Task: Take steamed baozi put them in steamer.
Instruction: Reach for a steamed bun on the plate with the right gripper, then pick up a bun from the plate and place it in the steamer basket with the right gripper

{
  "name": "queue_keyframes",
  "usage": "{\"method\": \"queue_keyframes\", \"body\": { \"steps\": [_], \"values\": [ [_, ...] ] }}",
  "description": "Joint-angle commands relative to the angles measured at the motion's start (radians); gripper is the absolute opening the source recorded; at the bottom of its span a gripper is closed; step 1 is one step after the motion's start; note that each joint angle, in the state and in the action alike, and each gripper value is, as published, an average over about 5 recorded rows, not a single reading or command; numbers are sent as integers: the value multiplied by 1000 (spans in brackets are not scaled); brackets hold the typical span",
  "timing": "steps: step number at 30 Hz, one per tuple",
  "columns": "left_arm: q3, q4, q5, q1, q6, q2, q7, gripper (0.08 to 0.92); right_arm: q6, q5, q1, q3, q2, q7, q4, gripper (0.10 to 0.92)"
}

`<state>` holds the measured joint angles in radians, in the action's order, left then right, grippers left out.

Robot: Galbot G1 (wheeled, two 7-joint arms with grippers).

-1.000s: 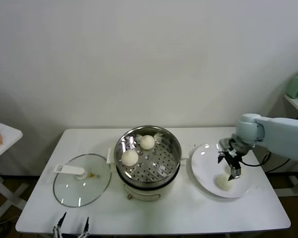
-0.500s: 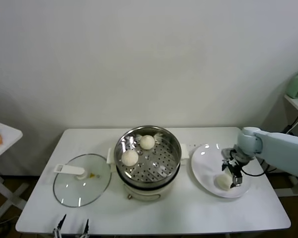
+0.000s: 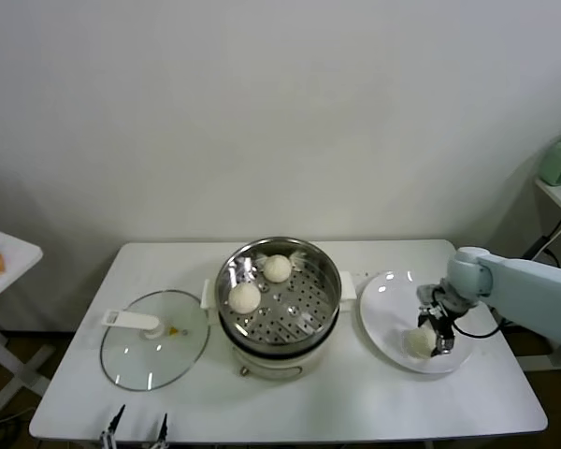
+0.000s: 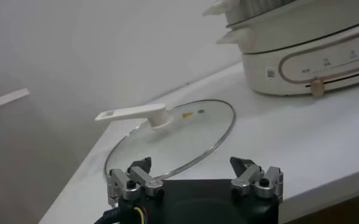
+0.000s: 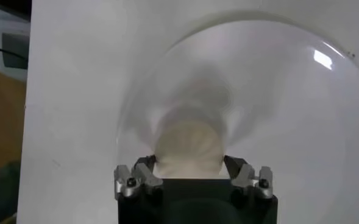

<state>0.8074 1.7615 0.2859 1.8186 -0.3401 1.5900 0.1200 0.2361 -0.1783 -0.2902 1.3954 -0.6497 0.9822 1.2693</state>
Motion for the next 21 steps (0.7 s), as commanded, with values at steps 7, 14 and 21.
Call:
{"method": "queue_keyframes", "body": {
  "steps": [7,14,21],
  "values": [
    [-2,7,1,6,-2,-8,-1,823,-45,-17,-180,102,15,26,94,675],
    [-5,6,11,9,-7,-8,-2,823,-177,-66,-506,266,-16,66,215,678],
    [-10,12,20,11,-7,-6,-4,823,-334,-236,-727,310,-97,130,360,679]
  ]
}}
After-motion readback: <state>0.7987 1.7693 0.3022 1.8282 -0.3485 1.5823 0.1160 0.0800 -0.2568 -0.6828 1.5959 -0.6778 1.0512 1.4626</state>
